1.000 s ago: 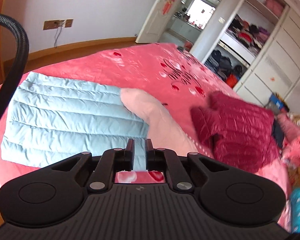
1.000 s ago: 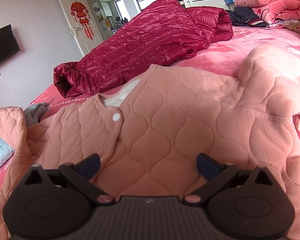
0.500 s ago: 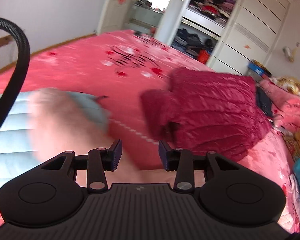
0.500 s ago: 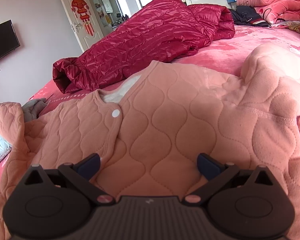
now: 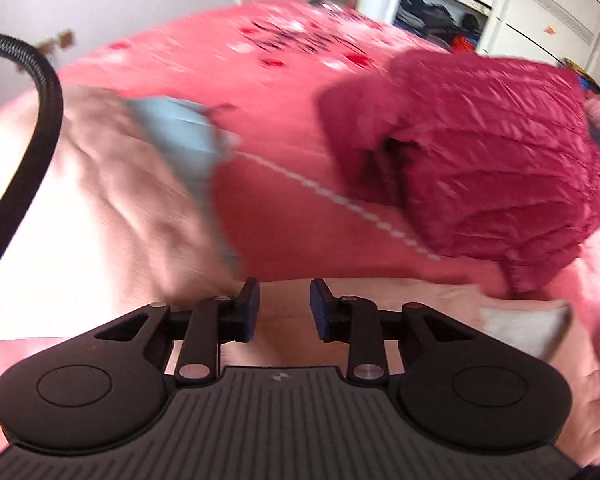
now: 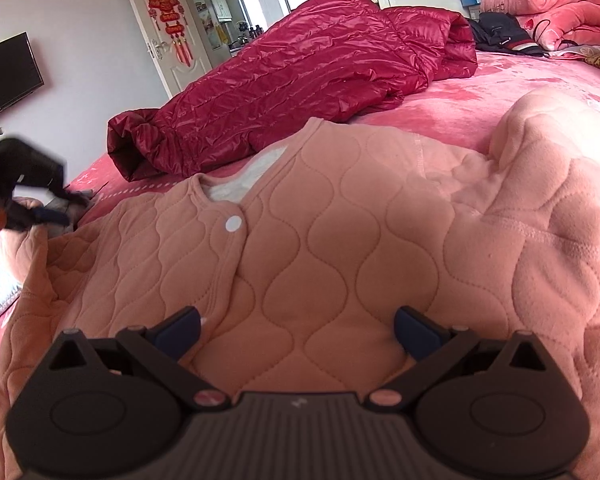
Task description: Fold large clothes
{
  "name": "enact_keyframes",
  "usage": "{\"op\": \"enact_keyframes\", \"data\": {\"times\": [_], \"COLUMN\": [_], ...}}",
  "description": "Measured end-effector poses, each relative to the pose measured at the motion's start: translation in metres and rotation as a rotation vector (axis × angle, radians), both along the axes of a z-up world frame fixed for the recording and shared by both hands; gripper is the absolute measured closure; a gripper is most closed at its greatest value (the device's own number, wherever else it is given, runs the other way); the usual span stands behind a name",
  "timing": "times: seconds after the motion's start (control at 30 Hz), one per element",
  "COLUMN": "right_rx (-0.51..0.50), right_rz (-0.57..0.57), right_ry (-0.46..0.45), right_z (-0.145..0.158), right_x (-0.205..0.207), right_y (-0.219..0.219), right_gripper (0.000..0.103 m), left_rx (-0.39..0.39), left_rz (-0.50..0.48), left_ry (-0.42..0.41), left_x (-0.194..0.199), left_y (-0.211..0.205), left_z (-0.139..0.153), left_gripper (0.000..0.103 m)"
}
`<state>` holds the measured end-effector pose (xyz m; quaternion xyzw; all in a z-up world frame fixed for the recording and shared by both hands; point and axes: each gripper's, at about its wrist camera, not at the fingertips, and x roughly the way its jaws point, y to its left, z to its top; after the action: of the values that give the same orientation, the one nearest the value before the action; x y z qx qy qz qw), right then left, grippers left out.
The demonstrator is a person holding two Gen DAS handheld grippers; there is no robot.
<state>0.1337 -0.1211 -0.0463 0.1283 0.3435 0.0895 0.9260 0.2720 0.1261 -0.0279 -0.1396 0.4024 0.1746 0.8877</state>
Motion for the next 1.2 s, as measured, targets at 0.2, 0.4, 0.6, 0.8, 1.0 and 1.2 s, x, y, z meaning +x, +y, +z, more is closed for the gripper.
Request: {"op": "enact_keyframes", "data": {"times": [0.2, 0.4, 0.6, 0.8, 1.0, 1.2], "right_rx": [-0.001, -0.005, -0.004, -0.005, -0.004, -0.003], "right_rz": [0.0, -0.005, -0.007, -0.007, -0.005, -0.001], "right_ry": [-0.001, -0.006, -0.012, -0.018, -0.018, -0.018], "right_z": [0.0, 0.0, 0.0, -0.001, -0.002, -0.002], "right_x": [0.0, -0.002, -0.003, -0.003, -0.003, -0.001], "right_y": [0.001, 0.001, 0.001, 0.001, 0.001, 0.001], "right_gripper": [0.0, 0.0, 0.0, 0.0, 0.0, 0.0], "left_rx": [0.093, 0.151, 0.139, 0.136, 0.156, 0.273], "left_rz": [0.154, 0.293, 0.329, 0.247, 0.262, 0.329], "left_ry": [-0.064, -0.017, -0.055, -0.074, 0.003, 0.137], "left_x": [-0.087, -0.142, -0.161, -0.095, -0.012, 0.028], "left_y": [0.069, 0.122, 0.137, 0.121, 0.116, 0.134], "left_z": [0.031, 0.029, 0.051, 0.074, 0.067, 0.041], "left_gripper": [0.068, 0.058, 0.051, 0.021, 0.013, 0.009]}}
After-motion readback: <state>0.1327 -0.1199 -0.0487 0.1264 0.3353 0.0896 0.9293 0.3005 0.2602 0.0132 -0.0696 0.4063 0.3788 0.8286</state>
